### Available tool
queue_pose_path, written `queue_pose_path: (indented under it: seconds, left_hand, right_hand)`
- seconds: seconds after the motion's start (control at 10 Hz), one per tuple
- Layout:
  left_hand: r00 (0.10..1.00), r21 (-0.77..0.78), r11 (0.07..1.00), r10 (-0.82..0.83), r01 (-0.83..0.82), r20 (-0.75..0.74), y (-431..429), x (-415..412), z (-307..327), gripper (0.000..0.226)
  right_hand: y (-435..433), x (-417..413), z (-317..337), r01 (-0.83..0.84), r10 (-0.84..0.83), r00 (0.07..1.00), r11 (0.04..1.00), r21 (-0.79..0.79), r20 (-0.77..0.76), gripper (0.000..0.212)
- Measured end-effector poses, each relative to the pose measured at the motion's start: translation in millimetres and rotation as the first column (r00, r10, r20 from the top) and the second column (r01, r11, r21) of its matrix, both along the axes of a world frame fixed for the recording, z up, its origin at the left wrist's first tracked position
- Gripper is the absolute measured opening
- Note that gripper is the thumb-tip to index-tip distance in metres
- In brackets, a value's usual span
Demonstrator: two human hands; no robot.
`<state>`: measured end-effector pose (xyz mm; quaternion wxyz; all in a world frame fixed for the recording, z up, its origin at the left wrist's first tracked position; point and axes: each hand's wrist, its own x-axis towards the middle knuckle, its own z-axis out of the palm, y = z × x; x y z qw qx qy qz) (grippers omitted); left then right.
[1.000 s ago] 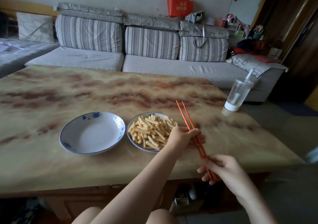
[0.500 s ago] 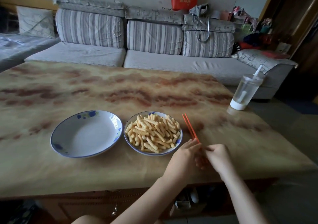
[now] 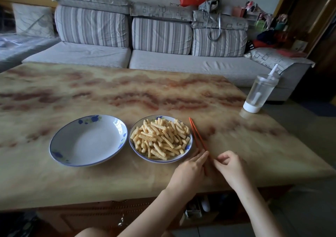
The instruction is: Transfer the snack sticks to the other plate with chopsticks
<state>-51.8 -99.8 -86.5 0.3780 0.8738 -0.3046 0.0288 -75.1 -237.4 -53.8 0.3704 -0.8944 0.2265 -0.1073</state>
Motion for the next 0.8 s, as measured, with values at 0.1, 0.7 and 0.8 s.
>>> queue_pose_path:
  seconds: [0.1, 0.7, 0.8]
  left_hand:
    - [1.000, -0.015, 1.000, 0.008, -0.008, 0.000, 2.3, -1.5, 2.2, 0.085]
    - [1.000, -0.071, 0.997, -0.030, 0.030, 0.001, 8.0, 3.1, 3.5, 0.056]
    - [0.996, -0.146, 0.987, -0.079, 0.074, -0.029, 7.6, -0.3, 5.8, 0.053]
  right_hand:
    - [-2.8, -1.8, -3.5, -0.005, 0.003, 0.999, 0.999, 0.039, 0.035, 0.019]
    - [-5.3, -5.1, -9.5, -0.037, 0.022, 0.997, 0.976, 0.215, 0.070, 0.019]
    - [-5.1, -10.8, -2.1, -0.028, 0.006, 0.994, 0.979, 0.201, 0.109, 0.018]
